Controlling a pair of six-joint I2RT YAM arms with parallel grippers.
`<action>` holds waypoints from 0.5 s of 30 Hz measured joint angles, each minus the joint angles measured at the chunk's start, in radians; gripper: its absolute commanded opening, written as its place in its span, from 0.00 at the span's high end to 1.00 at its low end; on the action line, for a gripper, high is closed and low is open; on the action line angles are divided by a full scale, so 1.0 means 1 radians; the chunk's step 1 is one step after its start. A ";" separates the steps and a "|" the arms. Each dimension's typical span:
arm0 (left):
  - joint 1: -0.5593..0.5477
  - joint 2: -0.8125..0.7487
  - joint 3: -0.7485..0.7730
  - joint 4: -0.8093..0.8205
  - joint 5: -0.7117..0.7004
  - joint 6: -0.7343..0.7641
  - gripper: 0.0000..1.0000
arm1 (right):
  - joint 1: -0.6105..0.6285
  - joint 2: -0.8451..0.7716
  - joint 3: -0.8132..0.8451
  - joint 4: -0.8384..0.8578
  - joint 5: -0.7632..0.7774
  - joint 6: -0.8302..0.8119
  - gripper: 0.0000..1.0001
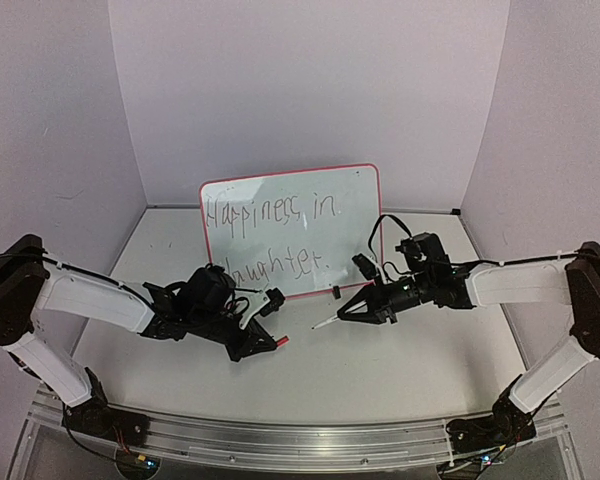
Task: Write a sentence on the whiteboard
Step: Insert the whiteboard marker without the cap into the pen cap.
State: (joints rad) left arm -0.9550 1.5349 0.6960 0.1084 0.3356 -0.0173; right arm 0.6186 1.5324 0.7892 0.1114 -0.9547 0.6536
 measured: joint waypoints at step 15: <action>0.000 0.000 0.077 -0.038 0.092 0.056 1.00 | 0.005 0.075 0.007 0.066 -0.069 0.059 1.00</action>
State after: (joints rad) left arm -0.9550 1.5349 0.7727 0.0704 0.4273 0.0387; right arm 0.6235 1.6073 0.7959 0.1778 -1.0237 0.7127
